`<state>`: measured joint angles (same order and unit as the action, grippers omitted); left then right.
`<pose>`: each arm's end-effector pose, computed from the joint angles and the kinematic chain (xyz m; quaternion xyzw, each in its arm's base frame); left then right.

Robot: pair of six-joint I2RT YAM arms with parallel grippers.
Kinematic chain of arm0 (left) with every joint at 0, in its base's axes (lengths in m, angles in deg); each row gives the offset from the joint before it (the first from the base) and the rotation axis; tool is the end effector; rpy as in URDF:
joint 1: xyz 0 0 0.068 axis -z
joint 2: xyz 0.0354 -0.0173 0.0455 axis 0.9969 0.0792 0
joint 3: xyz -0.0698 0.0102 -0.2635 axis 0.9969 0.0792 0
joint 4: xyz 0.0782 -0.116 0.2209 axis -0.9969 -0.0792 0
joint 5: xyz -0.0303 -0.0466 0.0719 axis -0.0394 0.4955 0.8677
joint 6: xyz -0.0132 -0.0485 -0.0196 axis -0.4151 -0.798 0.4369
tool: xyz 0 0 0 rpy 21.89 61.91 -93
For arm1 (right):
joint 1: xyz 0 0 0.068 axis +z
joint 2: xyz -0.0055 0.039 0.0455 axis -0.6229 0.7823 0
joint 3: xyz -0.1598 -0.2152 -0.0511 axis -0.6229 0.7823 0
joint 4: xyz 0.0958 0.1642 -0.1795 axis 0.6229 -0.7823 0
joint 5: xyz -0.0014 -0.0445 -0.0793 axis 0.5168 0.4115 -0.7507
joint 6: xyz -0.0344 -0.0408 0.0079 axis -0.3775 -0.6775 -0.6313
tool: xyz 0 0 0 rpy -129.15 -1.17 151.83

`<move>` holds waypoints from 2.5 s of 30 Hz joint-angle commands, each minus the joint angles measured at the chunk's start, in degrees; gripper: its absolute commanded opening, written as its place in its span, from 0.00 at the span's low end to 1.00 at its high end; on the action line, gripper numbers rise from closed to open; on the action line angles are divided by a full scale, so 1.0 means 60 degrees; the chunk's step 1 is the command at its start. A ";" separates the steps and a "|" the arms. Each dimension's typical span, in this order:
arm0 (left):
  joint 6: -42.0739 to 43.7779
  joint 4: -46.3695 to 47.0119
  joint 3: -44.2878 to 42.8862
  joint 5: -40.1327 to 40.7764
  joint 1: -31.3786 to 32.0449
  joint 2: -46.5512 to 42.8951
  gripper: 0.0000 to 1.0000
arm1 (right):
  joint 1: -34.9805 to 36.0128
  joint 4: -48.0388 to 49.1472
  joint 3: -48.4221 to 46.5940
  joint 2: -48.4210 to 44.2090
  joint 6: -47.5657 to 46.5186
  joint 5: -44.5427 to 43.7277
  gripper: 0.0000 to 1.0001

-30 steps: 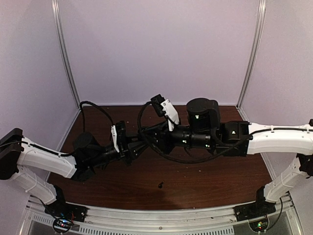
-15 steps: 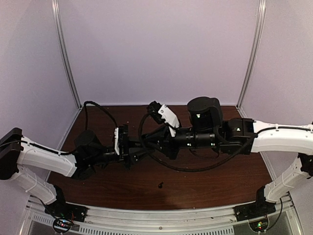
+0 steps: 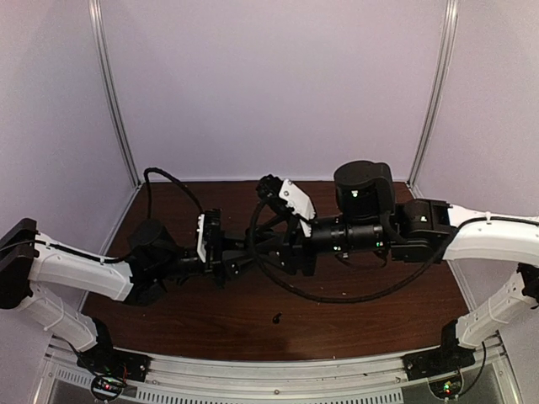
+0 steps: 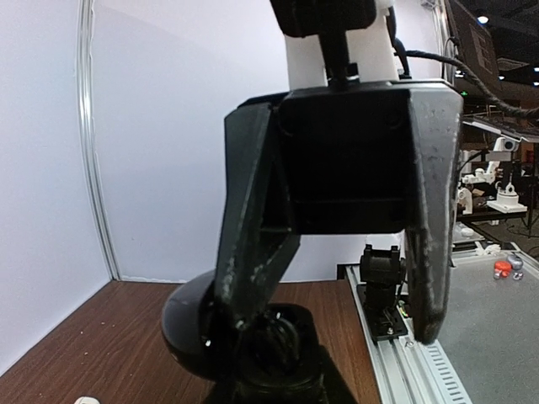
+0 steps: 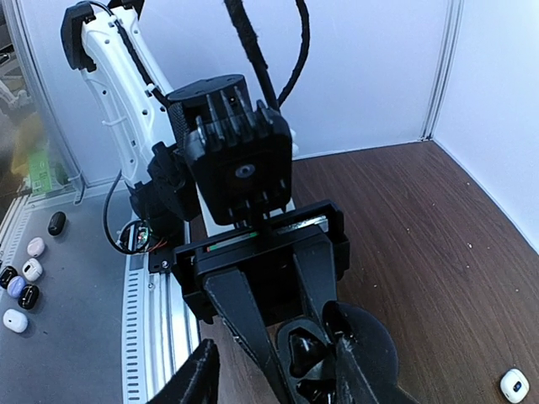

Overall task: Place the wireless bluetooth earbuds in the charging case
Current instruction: Adjust the left earbud in the left side groove of the charging case, then adjust the right earbud at the center of the board.

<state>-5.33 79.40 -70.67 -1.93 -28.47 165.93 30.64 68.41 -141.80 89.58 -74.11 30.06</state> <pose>0.1383 -0.2460 0.2565 0.4291 0.4604 -0.5512 0.5478 0.1067 0.3027 0.3686 -0.5116 0.6237 0.4057 0.4297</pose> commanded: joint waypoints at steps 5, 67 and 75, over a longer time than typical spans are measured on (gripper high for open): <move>-0.0129 0.0489 -0.0315 -0.0221 0.0084 0.0200 0.08 | -0.0035 0.0156 -0.0578 -0.0326 -0.0384 -0.0597 0.48; -0.2116 -0.1819 0.1755 0.2182 -0.1559 -0.2821 0.07 | -0.0284 -0.3403 -0.0518 0.5461 -0.4945 -0.1057 0.52; -0.2097 -0.1791 0.1834 0.2316 -0.1560 -0.2895 0.07 | -0.0291 -0.3238 0.0011 0.4962 -0.3862 -0.2011 0.51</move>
<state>-17.99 65.96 -60.29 11.76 -37.45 149.47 28.63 47.75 -143.59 122.14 -101.78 22.19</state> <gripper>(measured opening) 0.219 0.515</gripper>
